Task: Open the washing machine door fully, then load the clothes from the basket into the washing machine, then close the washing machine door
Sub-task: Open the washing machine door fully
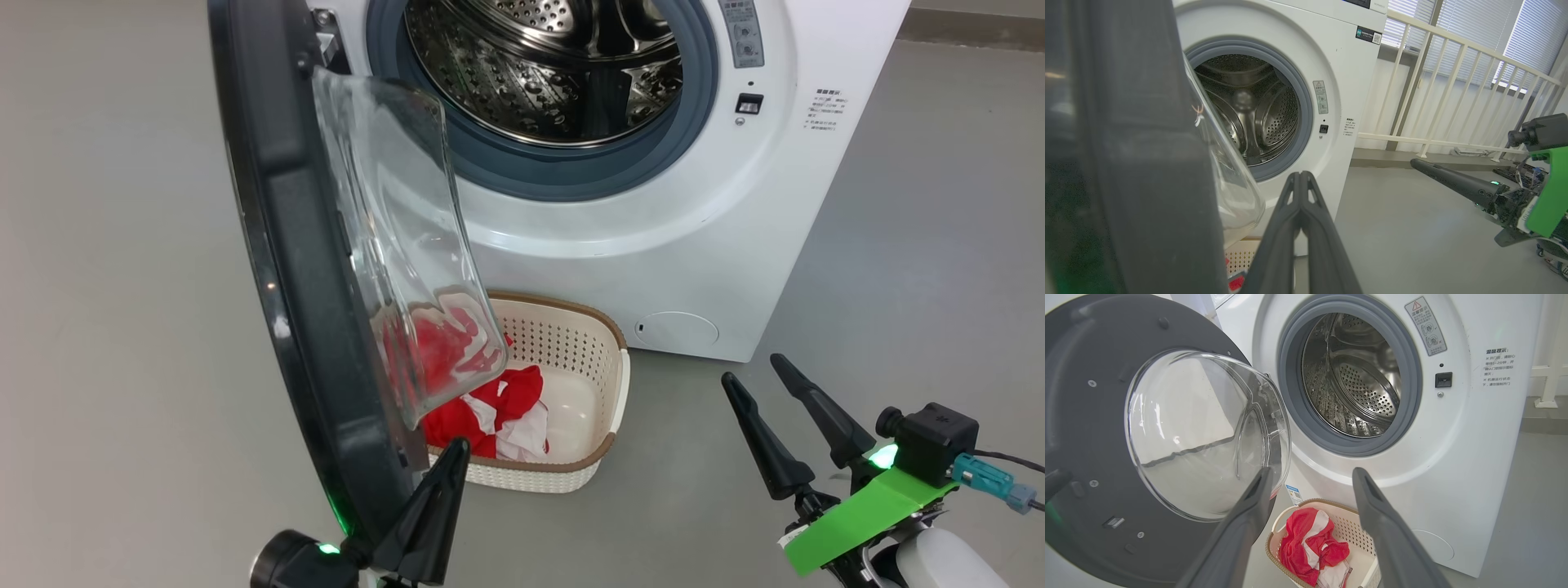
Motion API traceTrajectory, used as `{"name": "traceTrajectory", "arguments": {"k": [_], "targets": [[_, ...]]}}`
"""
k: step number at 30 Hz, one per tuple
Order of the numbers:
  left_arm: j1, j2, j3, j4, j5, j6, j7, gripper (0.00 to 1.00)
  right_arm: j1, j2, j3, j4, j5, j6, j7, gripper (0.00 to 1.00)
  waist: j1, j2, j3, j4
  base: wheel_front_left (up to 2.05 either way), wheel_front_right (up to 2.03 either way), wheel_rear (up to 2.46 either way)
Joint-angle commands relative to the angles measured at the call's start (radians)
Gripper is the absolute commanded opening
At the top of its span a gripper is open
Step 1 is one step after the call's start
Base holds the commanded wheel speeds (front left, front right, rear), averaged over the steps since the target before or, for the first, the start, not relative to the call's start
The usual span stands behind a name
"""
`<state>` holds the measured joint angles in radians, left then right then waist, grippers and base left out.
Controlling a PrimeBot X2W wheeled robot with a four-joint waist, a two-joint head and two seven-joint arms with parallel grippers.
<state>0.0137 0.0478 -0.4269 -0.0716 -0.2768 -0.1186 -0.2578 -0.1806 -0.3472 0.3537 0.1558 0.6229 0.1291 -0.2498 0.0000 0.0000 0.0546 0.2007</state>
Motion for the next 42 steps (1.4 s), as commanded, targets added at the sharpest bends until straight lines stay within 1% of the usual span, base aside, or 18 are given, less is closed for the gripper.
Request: {"name": "traceTrajectory", "arguments": {"k": [1, 8, 14, 21, 30, 36, 42], "targets": [[-0.037, 0.002, 0.024, -0.008, -0.007, -0.003, -0.004, 0.00, -0.007, -0.007, 0.020, -0.020, 0.006, 0.002, -0.012, 1.00, 0.0000, 0.0000, 0.000, -0.001, 0.00, 0.00, 0.00], [-0.044, 0.002, 0.028, 0.060, -0.031, 0.008, -0.004, 0.00, -0.006, -0.007, 0.024, -0.020, 0.008, 0.002, -0.012, 1.00, 0.0000, 0.0000, 0.000, 0.000, 0.00, 0.00, 0.00], [-0.049, 0.002, 0.063, 0.108, -0.046, 0.023, -0.004, 0.00, -0.002, -0.006, 0.024, -0.020, 0.008, 0.002, -0.012, 1.00, 0.0000, 0.0000, -0.002, 0.009, 0.00, 0.00, 0.00], [-0.050, 0.004, 0.122, 0.088, -0.042, 0.037, -0.004, 0.00, 0.001, -0.002, 0.021, -0.019, 0.007, 0.002, -0.012, 1.00, 0.0000, 0.0000, 0.001, 0.026, 0.00, 0.00, 0.00], [-0.038, 0.017, 0.172, 0.084, -0.040, 0.054, -0.004, 0.00, 0.001, 0.002, 0.007, -0.024, 0.004, 0.002, -0.012, 1.00, 0.0000, 0.0000, 0.009, 0.071, 0.00, 0.00, 0.00], [-0.037, 0.032, 0.212, 0.080, -0.046, 0.071, -0.004, 0.00, 0.003, 0.002, 0.003, -0.026, 0.003, 0.002, -0.012, 1.00, 0.0000, 0.0000, 0.013, 0.096, 0.00, 0.00, 0.00], [-0.052, 0.060, 0.255, 0.083, -0.059, 0.089, 0.007, 0.00, 0.000, 0.002, 0.000, -0.032, 0.002, 0.002, -0.012, 1.00, 0.0000, 0.0000, 0.022, 0.122, 0.00, 0.00, 0.00]]}}
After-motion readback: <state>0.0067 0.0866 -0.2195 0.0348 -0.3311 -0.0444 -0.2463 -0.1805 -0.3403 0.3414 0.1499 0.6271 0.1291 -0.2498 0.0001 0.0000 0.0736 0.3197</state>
